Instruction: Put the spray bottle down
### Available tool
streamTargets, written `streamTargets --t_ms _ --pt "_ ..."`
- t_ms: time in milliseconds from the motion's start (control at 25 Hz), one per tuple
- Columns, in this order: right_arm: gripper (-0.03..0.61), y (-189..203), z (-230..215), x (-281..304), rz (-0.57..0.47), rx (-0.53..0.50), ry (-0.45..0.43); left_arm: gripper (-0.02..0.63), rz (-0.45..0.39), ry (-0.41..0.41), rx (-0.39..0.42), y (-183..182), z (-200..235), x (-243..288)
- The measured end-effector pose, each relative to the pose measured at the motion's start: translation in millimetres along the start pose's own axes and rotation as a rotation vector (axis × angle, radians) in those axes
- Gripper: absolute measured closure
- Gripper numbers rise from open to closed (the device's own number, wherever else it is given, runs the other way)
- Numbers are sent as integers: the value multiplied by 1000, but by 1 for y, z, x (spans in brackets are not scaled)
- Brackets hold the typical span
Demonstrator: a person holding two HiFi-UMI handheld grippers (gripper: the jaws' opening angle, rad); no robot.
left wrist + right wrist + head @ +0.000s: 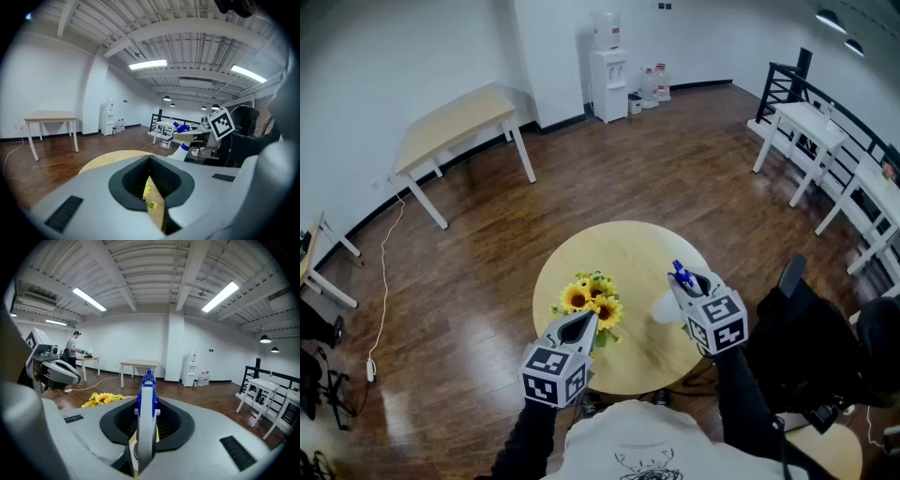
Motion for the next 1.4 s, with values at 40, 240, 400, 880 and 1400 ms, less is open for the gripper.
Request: streamTargets --t_ms 40,240,400,880,1400 --pt "528 2 -1 3 13 -3 3 623 0 0 2 -1 -1 0" --pt "528 6 -4 18 36 -10 16 623 1 -2 2 -2 -2 0" --pt "528 1 -7 34 -1 -3 32 623 4 1 -2 1 -2 -1" --pt "529 7 -24 59 -137 10 59 623 10 -25 -19 6 3 -1" --pt "528 15 -23 69 -211 -34 113 623 10 -27 -15 6 6 4"
Point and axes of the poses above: the fingertips, and each gripper's own axes: x forward along the fingers, z to its left, y out of its underside, the point moved 8 cm from there along -x, backward along the fingers, and after that the axes turned 8 degrees about z, right-handed, at the moved point
